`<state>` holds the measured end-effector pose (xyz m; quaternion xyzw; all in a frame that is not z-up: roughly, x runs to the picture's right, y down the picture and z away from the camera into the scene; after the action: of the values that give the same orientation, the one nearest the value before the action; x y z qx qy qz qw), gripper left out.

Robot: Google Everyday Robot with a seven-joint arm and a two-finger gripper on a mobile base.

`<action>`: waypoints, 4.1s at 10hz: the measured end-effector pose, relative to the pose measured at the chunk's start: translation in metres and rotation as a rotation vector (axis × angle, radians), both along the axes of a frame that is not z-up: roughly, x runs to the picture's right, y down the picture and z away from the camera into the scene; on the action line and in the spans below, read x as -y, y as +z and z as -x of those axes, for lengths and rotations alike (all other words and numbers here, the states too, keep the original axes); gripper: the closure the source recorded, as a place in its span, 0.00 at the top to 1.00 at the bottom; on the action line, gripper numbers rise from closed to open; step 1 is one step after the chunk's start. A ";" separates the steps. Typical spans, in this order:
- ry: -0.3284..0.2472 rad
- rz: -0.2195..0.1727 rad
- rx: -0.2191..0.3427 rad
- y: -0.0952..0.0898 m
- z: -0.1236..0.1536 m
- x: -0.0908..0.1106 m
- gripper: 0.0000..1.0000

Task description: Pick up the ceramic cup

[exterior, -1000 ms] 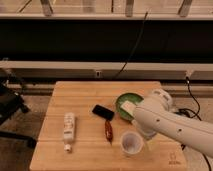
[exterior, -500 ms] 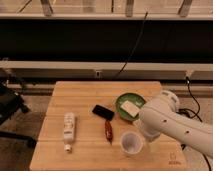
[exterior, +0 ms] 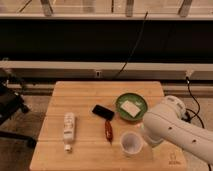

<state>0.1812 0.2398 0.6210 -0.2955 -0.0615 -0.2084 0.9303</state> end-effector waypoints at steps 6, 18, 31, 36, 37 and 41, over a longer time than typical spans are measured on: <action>-0.071 0.017 0.075 -0.008 -0.001 -0.029 0.80; -0.138 0.043 0.168 0.012 0.016 -0.060 0.80; -0.186 0.001 0.209 0.056 0.015 -0.073 0.75; -0.204 -0.004 0.205 0.060 0.016 -0.074 0.27; -0.206 -0.005 0.205 0.060 0.017 -0.073 0.15; -0.199 -0.025 0.215 0.048 0.022 -0.067 0.00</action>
<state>0.1587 0.3065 0.6689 -0.2643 -0.1286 -0.3309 0.8967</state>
